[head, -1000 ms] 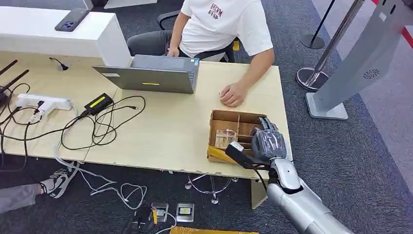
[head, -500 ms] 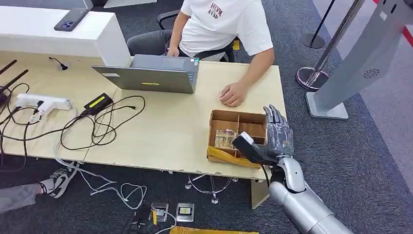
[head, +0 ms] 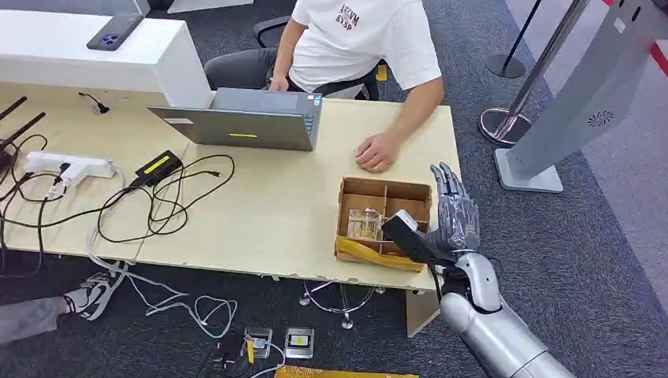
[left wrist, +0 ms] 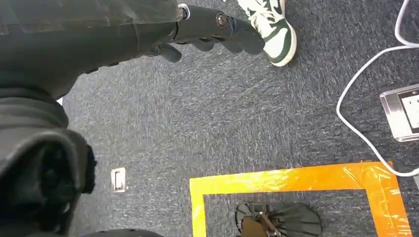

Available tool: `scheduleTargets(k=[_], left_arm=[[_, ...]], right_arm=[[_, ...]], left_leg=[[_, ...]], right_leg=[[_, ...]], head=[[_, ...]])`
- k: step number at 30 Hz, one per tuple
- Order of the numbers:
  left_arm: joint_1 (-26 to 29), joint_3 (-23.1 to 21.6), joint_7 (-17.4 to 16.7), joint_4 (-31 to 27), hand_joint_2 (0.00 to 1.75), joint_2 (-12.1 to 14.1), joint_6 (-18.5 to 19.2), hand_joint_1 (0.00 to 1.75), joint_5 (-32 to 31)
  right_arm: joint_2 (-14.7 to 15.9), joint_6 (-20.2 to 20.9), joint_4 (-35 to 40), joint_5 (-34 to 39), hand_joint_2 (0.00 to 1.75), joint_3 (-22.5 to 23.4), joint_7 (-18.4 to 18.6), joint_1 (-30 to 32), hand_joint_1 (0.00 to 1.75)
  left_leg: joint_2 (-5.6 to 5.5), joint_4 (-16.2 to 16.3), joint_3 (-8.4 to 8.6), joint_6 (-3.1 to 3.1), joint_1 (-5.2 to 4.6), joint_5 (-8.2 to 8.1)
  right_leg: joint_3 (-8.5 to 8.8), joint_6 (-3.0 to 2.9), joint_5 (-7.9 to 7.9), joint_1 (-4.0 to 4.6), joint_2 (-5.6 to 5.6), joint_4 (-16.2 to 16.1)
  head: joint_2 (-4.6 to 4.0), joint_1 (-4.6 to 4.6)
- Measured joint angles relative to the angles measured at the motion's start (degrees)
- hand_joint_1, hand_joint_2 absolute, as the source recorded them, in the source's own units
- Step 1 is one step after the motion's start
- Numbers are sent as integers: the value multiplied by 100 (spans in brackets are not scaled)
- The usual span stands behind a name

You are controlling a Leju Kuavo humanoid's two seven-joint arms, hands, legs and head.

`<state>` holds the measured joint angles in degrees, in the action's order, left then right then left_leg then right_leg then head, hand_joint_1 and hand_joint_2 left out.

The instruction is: Pass the card to the sensor for recognition and then transmit it.

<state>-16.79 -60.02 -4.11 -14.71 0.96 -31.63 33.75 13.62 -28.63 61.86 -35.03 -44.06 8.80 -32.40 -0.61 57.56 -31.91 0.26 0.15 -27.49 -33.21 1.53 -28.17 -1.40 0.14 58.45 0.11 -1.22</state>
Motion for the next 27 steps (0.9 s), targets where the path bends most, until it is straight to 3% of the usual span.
scheduleTargets(k=[6, 11, 22, 27], left_arm=[[0, 57, 0, 0, 0, 2, 37, 0, -44], [1, 85, 0, 0, 0, 7, 103, 0, -70], [0, 125, 0, 0, 0, 9, 151, 0, -133], [1, 186, 0, 0, 0, 9, 133, 0, -151]], right_arm=[[9, 1052, 350, 452, 175, -57, -686, 116, 0], [11, 1614, 670, 498, 175, -192, -786, 265, 0], [13, 1871, 870, 196, 175, -420, -677, 393, 0], [13, 1741, 879, -320, 175, -463, -178, 419, 0]], left_leg=[[0, 0, -1, 0, 0, 0], [-1, -1, -2, 0, 0, 0], [-1, 0, -2, 0, 0, 0], [0, -1, -2, 0, 0, 0]], right_leg=[[-1, 0, 0, 0, 0, 0], [-1, 0, 0, 0, 0, 0], [-1, 0, 0, 0, 0, 0], [-1, 0, 0, 0, 0, 0]], head=[[-2, 0], [0, -2], [0, 0], [0, 0]])
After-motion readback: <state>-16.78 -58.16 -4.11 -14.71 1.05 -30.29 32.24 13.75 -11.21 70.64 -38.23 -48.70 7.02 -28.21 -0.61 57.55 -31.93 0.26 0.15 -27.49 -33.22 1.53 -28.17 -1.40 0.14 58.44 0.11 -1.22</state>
